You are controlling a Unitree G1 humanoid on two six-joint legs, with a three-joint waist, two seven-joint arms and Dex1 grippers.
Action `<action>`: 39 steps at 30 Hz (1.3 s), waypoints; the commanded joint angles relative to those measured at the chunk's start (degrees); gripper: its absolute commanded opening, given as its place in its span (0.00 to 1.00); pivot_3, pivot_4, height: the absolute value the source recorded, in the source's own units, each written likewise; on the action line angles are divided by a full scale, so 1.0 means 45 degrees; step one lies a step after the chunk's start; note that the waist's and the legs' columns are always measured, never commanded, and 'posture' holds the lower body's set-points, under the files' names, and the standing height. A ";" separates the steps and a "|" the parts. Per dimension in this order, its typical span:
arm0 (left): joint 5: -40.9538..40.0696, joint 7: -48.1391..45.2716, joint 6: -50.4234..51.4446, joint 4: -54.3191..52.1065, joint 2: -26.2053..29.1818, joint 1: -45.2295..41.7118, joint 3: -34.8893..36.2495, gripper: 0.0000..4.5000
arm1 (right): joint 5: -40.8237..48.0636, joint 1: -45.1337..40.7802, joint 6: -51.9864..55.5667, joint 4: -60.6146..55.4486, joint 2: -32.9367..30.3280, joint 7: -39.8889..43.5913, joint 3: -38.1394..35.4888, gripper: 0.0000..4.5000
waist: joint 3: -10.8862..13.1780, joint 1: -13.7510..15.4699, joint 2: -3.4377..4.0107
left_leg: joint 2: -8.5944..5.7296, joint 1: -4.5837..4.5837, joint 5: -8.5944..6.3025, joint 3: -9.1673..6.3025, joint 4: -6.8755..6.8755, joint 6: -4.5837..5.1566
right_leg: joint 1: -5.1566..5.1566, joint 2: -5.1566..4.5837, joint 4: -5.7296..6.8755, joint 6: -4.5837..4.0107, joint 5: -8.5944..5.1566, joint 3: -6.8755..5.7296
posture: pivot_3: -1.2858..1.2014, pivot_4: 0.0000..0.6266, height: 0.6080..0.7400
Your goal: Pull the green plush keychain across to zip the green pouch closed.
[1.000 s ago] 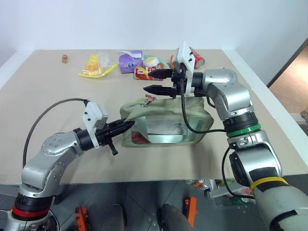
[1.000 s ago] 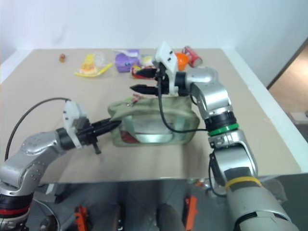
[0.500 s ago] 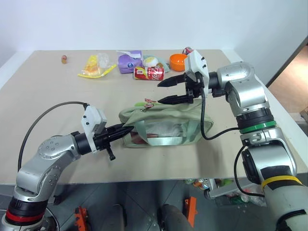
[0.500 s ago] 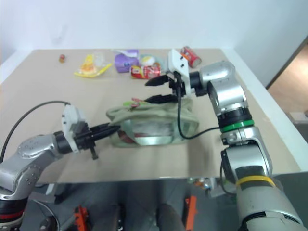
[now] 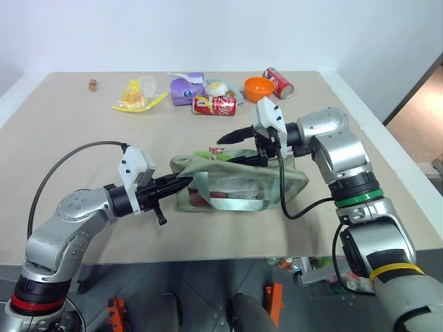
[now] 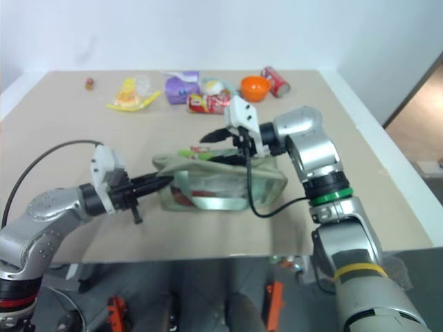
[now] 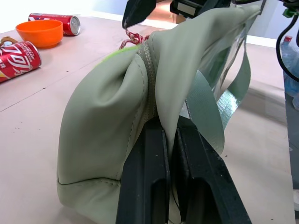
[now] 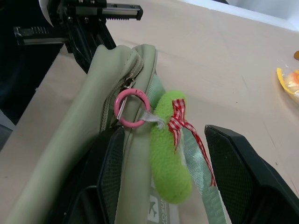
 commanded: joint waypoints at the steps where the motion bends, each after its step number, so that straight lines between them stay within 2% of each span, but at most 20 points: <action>1: 0.0143 0.0129 0.0208 -0.0006 -0.0079 -0.0024 -0.0343 0.00 | -0.0160 -0.0218 -0.0383 0.0250 0.0384 -0.0177 0.0082 0.62 | 0.0000 0.0000 0.0000 | 0.0000 0.0001 0.0000 -0.0001 0.0001 0.0000 | 0.0002 0.0000 0.0000 0.0000 0.0001 -0.0001 | 0.52 0.24 1.00; 10: 0.0140 0.0338 0.0279 -0.0127 -0.0278 -0.0001 -0.0410 0.00 | -0.0563 -0.0708 -0.1046 0.1761 0.1137 -0.0531 0.0059 0.62 | 0.0000 -0.0008 0.0000 | 0.0001 0.0001 0.0001 -0.0001 0.0001 -0.0001 | 0.0002 0.0002 0.0000 -0.0002 0.0004 0.0000 | 0.52 0.24 1.00; 13: 0.0135 0.0399 0.0292 -0.0152 -0.0295 0.0019 -0.0411 0.00 | -0.0583 -0.0913 -0.1126 0.2148 0.1241 -0.0550 -0.0034 0.44 | 0.0000 -0.0009 0.0000 | 0.0002 0.0002 0.0001 0.0000 0.0001 -0.0001 | 0.0002 0.0003 0.0001 -0.0003 0.0005 0.0000 | 0.52 0.24 1.00; 18: 0.0186 0.0445 0.0294 -0.0128 -0.0338 -0.0008 -0.0423 0.00 | -0.0486 -0.1085 -0.1096 0.2370 0.1239 -0.0499 -0.0177 0.06 | 0.0000 0.0013 0.0000 | 0.0000 0.0000 0.0001 -0.0001 0.0001 -0.0001 | 0.0003 0.0001 0.0001 -0.0004 0.0005 -0.0001 | 0.52 0.24 1.00; 19: 0.0202 0.0452 0.0291 -0.0112 -0.0352 -0.0028 -0.0437 0.00 | -0.0462 -0.1105 -0.1042 0.2380 0.1220 -0.0477 -0.0195 0.01 | 0.0000 0.0014 0.0000 | -0.0002 -0.0002 0.0001 -0.0001 0.0001 -0.0001 | 0.0003 -0.0001 0.0001 -0.0004 0.0005 -0.0001 | 0.52 0.24 1.00; 27: 0.0276 0.0410 0.0261 0.0023 -0.0462 -0.0125 -0.0496 0.00 | -0.0317 -0.1111 -0.0879 0.1979 0.0986 -0.0580 -0.0428 0.01 | 0.0000 0.0026 0.0000 | -0.0007 -0.0005 0.0000 -0.0002 0.0001 -0.0001 | 0.0003 -0.0008 0.0001 -0.0005 0.0006 -0.0001 | 0.52 0.24 1.00; 39: 0.0184 0.0988 0.0449 0.0335 -0.0899 -0.0545 -0.0061 0.00 | 0.0635 -0.1423 -0.0426 -0.0208 0.0475 -0.2098 -0.2032 0.01 | 0.0001 0.0054 0.0001 | -0.0011 -0.0014 0.0000 -0.0008 0.0001 -0.0001 | -0.0001 -0.0011 0.0000 -0.0005 0.0005 -0.0005 | 0.52 0.24 1.00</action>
